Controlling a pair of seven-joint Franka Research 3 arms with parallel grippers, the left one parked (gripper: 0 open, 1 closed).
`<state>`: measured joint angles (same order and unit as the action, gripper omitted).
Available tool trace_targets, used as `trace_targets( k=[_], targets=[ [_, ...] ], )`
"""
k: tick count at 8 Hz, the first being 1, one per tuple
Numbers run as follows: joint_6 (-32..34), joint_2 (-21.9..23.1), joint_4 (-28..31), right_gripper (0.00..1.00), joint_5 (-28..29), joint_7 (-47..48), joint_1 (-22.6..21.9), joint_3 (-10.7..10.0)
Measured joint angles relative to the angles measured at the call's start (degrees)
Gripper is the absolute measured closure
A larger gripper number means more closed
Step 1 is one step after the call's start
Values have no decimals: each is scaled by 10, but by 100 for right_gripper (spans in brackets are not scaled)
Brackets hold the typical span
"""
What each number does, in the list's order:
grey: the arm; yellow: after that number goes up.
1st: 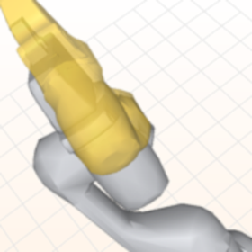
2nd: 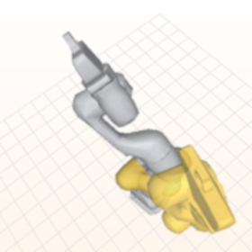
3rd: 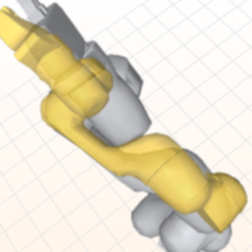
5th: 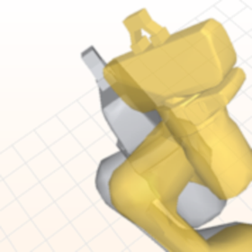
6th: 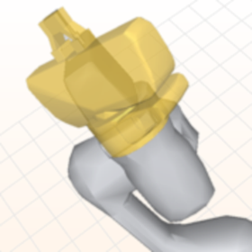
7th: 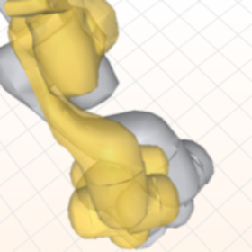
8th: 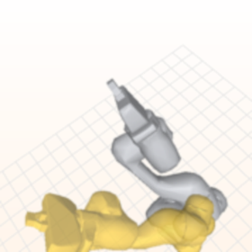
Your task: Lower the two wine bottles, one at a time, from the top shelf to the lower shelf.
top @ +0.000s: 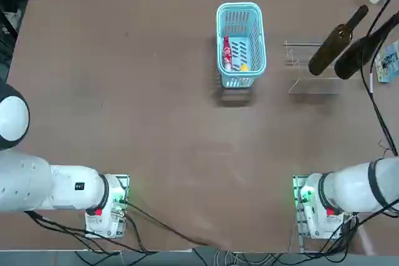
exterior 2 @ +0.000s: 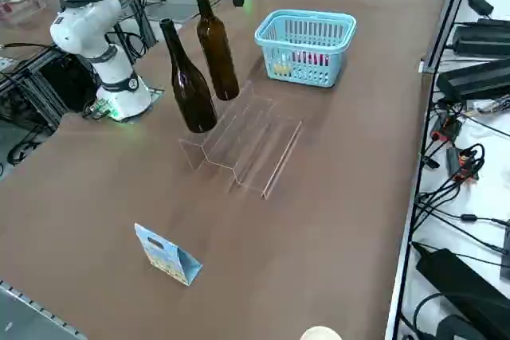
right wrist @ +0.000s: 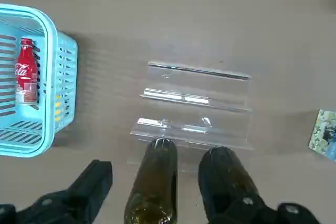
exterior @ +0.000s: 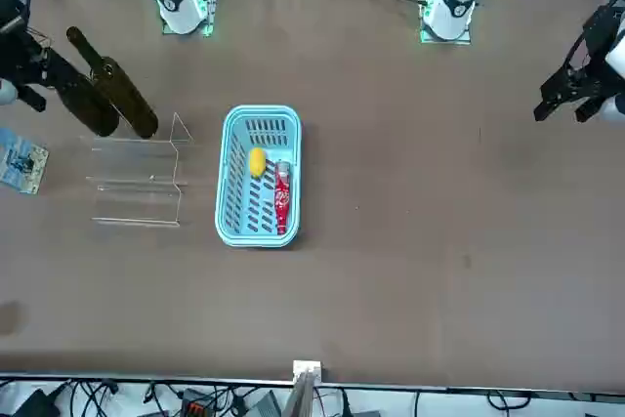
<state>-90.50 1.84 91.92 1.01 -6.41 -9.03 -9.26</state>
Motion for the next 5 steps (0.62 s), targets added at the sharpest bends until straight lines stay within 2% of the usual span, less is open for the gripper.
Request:
trace_targets(
  k=[5],
  targets=[
    [16,3,0,0,0,0,7,0]
  ],
)
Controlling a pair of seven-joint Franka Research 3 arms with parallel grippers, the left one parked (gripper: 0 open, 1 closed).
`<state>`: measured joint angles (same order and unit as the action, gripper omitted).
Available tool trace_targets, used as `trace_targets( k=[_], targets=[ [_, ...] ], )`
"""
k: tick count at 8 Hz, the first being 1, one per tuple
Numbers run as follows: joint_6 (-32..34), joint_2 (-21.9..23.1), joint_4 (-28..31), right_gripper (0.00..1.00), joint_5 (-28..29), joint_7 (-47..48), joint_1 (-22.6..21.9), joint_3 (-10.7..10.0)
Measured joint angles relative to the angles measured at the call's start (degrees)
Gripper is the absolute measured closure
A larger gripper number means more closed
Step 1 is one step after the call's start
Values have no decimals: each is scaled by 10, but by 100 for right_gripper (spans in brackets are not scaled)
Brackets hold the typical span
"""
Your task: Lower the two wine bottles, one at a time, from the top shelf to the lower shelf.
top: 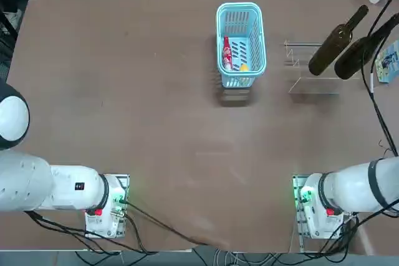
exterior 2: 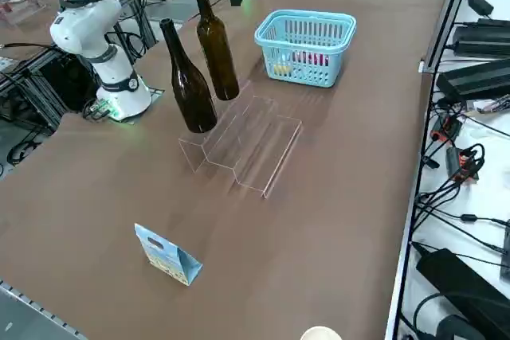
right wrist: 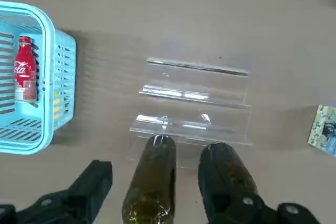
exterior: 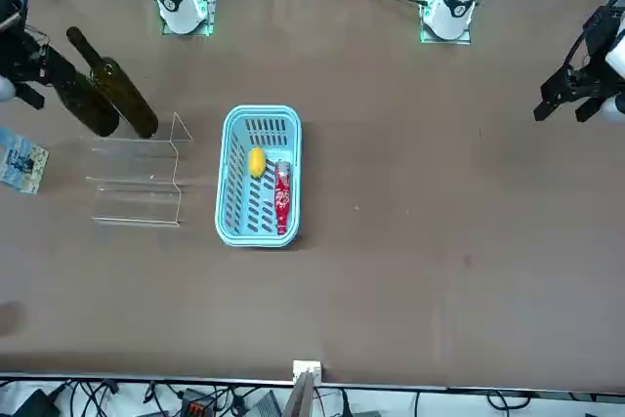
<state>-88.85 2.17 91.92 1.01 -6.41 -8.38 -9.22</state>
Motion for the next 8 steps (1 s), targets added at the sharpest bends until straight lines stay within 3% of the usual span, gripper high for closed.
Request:
trace_targets(
  k=[4,8],
  targets=[
    [62,27,7,0,0,5,0,14],
    [68,91,80,5,-2,10,0,23]
  ],
)
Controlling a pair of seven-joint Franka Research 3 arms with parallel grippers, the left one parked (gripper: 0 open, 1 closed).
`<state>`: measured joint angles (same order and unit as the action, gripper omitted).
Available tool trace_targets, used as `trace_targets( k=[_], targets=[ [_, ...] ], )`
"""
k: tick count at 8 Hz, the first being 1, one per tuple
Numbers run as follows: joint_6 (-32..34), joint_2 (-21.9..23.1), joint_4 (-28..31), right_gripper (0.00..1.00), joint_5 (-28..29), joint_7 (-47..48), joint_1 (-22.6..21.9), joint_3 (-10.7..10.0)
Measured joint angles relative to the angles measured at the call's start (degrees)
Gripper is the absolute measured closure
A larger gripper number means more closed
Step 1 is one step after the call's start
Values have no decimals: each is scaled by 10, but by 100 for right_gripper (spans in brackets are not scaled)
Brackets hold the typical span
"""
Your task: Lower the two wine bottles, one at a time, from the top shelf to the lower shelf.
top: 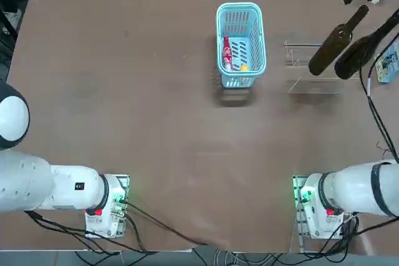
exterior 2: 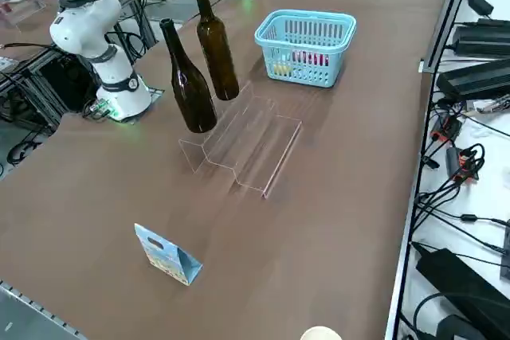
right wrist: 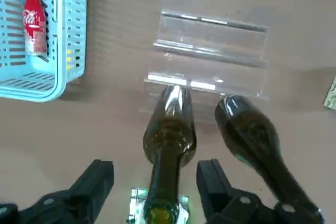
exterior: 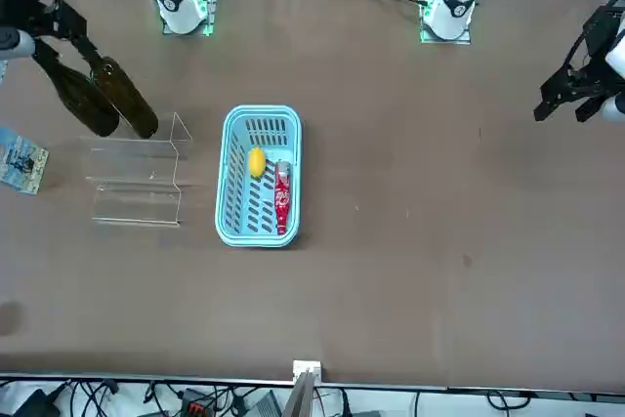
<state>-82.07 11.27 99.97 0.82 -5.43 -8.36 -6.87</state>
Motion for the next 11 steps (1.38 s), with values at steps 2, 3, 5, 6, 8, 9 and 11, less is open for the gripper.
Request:
trace_targets(
  k=[2,3,5,6,8,9,11],
  targets=[
    [0,19,28,7,-13,0,0,5],
    [0,28,40,9,-18,0,0,7],
    [-1,38,56,15,-20,1,0,8],
    [-2,39,58,20,-20,1,0,8],
    [-2,39,60,26,-21,1,0,8],
    [-3,39,60,29,-21,1,0,8],
    [-5,39,61,31,-21,1,0,8]
  ],
)
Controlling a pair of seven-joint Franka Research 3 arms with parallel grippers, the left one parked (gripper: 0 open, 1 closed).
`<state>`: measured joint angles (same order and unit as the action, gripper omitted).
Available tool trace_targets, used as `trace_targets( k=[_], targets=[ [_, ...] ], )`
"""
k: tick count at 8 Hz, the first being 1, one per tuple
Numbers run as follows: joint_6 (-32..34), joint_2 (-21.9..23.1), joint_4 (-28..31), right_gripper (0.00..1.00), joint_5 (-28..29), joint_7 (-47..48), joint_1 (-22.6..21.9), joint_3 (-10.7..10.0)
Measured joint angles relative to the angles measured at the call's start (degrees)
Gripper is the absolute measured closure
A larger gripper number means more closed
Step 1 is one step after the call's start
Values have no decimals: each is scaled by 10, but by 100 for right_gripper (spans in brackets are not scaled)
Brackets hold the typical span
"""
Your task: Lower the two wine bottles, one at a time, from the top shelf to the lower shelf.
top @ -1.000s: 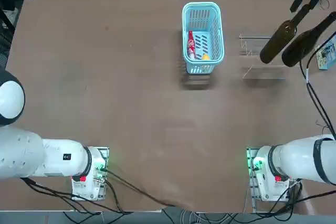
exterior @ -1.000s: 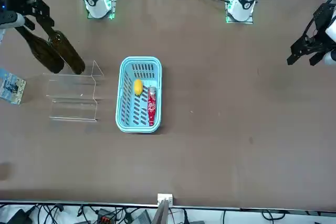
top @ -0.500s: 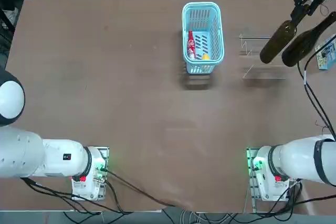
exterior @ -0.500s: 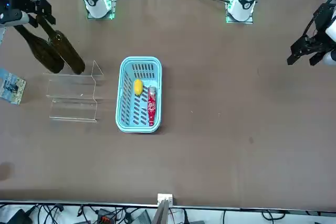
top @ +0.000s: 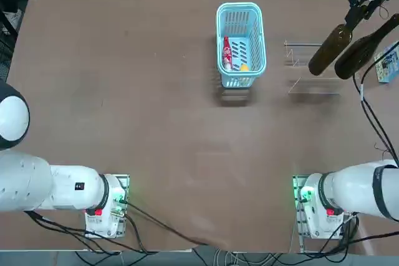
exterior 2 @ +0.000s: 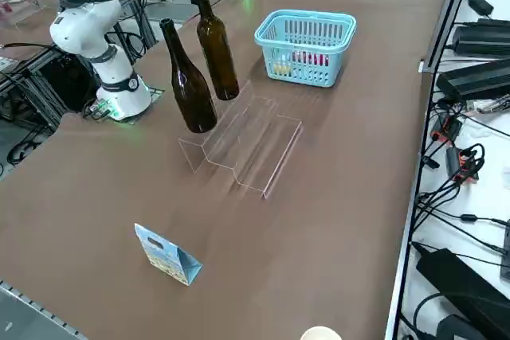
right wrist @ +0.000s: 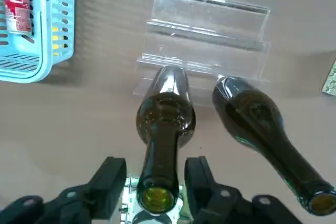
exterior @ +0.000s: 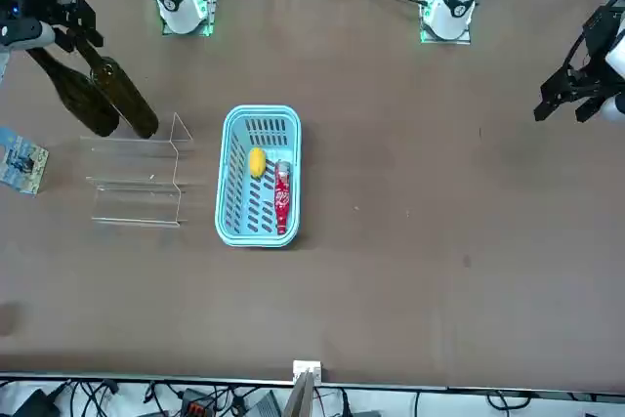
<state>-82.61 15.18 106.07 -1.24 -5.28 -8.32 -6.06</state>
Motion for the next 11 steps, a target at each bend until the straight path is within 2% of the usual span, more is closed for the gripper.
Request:
trace_targets(
  k=[4,9,11],
  targets=[
    [0,1,0,62,-2,0,0,0],
    [-4,-1,-2,62,-3,0,1,0],
    [-11,-25,-26,62,-3,-2,1,0]
  ],
)
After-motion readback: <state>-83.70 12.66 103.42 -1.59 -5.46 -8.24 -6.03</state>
